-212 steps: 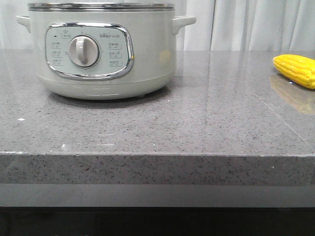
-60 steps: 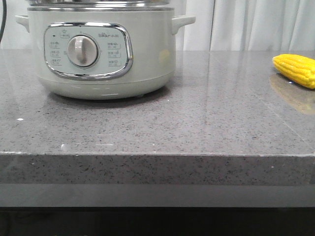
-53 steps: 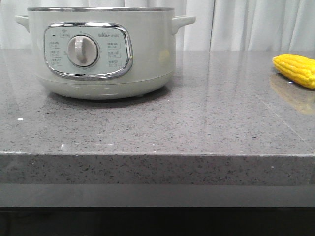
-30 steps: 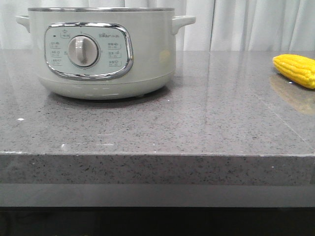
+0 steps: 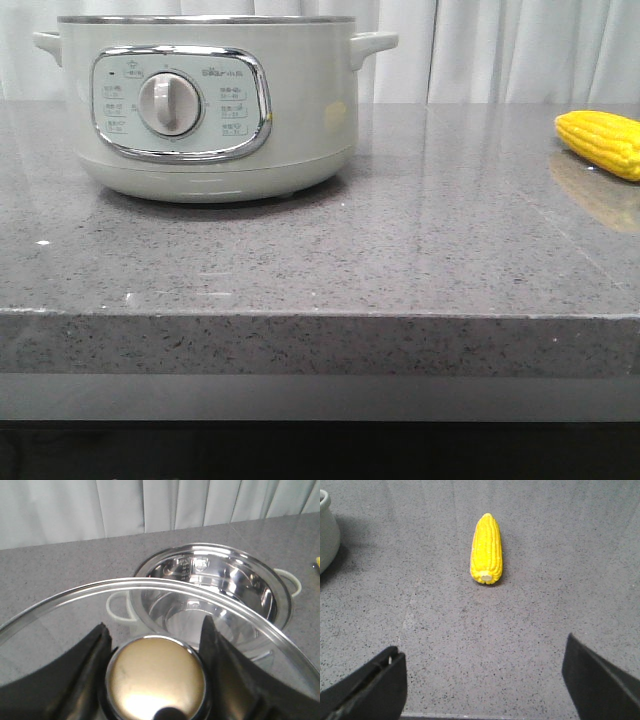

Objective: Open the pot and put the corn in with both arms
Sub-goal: 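Lift the glass lid off the pot with the left gripper and hold it, then lower the open right gripper over the yellow corn cob and close it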

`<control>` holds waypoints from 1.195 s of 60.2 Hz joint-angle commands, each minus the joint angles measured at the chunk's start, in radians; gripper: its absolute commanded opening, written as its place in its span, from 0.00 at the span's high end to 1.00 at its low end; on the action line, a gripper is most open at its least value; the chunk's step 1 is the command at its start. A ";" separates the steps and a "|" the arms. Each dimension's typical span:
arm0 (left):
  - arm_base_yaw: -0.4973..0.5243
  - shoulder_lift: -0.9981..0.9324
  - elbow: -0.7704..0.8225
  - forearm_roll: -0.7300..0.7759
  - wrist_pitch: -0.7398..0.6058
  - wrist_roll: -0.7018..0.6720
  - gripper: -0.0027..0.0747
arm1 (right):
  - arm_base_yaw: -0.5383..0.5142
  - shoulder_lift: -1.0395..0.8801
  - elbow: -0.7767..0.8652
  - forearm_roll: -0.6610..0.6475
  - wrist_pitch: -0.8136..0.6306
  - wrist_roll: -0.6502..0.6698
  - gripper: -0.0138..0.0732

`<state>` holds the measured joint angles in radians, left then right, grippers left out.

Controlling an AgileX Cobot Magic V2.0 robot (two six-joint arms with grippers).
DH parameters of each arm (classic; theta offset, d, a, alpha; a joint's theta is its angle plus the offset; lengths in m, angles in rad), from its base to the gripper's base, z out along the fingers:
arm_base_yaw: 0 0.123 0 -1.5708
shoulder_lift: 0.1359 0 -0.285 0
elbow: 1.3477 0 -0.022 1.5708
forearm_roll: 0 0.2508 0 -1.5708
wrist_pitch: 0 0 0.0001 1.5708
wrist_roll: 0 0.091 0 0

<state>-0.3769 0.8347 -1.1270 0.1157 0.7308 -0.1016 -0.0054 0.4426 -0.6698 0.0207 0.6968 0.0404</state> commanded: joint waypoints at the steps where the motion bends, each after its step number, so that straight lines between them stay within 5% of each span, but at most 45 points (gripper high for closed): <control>1: 0.002 -0.103 0.038 0.006 -0.128 -0.006 0.66 | -0.001 0.015 -0.026 -0.004 -0.065 -0.007 0.10; 30: 0.002 -0.314 0.190 0.002 -0.128 -0.006 0.66 | -0.001 0.261 -0.153 -0.004 -0.046 -0.007 0.10; 72: 0.002 -0.314 0.190 0.002 -0.130 -0.006 0.66 | -0.054 1.049 -0.843 0.003 0.204 -0.016 0.10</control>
<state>-0.3769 0.5198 -0.9006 0.1157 0.7466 -0.1016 -0.0525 1.4581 -1.4211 0.0225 0.9138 0.0404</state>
